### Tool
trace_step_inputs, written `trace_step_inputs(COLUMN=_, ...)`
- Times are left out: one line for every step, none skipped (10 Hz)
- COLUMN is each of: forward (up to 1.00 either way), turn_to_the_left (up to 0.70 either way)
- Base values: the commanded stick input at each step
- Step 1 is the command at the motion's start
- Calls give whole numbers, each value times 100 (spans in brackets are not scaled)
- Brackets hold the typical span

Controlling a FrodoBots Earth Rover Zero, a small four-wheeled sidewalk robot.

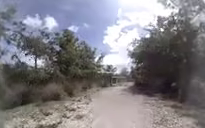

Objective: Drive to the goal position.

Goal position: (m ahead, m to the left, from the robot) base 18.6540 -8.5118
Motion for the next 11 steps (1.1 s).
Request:
trace_step_inputs(forward=70, turn_to_the_left=0)
trace_step_inputs(forward=70, turn_to_the_left=0)
trace_step_inputs(forward=70, turn_to_the_left=0)
trace_step_inputs(forward=70, turn_to_the_left=0)
trace_step_inputs(forward=70, turn_to_the_left=0)
trace_step_inputs(forward=70, turn_to_the_left=0)
trace_step_inputs(forward=70, turn_to_the_left=0)
trace_step_inputs(forward=70, turn_to_the_left=0)
trace_step_inputs(forward=70, turn_to_the_left=0)
trace_step_inputs(forward=70, turn_to_the_left=0)
trace_step_inputs(forward=70, turn_to_the_left=0)
